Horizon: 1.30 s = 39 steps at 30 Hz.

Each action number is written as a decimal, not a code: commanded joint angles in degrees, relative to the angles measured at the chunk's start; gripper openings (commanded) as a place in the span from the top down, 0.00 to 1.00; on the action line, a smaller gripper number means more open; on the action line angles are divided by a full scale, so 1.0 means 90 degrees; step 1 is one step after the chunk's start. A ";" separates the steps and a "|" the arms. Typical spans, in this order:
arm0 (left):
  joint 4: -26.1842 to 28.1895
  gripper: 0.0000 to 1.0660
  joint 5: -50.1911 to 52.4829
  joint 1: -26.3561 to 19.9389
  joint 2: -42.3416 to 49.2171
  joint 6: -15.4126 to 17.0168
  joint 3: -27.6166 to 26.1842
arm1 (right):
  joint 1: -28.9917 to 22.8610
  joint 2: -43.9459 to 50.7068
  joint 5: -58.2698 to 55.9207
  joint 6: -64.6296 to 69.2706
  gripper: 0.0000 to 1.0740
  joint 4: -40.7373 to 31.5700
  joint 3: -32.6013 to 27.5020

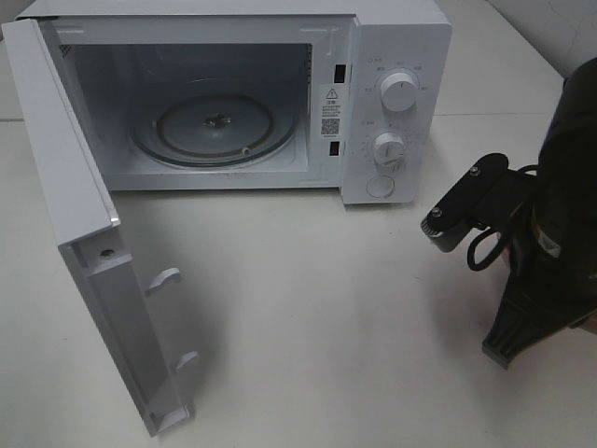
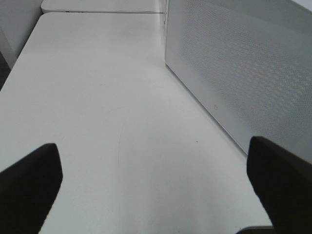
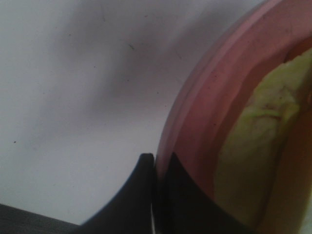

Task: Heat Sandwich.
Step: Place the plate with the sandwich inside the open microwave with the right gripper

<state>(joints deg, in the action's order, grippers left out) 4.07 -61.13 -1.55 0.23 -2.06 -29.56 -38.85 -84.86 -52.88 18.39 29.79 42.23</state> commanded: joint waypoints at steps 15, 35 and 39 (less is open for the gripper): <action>0.0006 0.08 -0.0006 -0.0013 0.0121 0.0032 0.0000 | -0.1483 0.0980 -0.0089 -0.0707 1.00 -0.0216 -0.0516; 0.0006 0.08 -0.0006 -0.0013 0.0121 0.0032 0.0000 | -0.1668 0.0974 0.1050 -0.3705 0.99 -0.0223 -0.0516; 0.0006 0.08 -0.0006 -0.0013 0.0121 0.0032 0.0000 | -0.1668 0.0974 0.1324 -0.4125 0.99 -0.0223 -0.0516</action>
<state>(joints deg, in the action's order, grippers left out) 4.07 -61.13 -1.55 0.23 -2.06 -29.56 -53.46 -76.43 -42.51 -16.33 26.41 37.64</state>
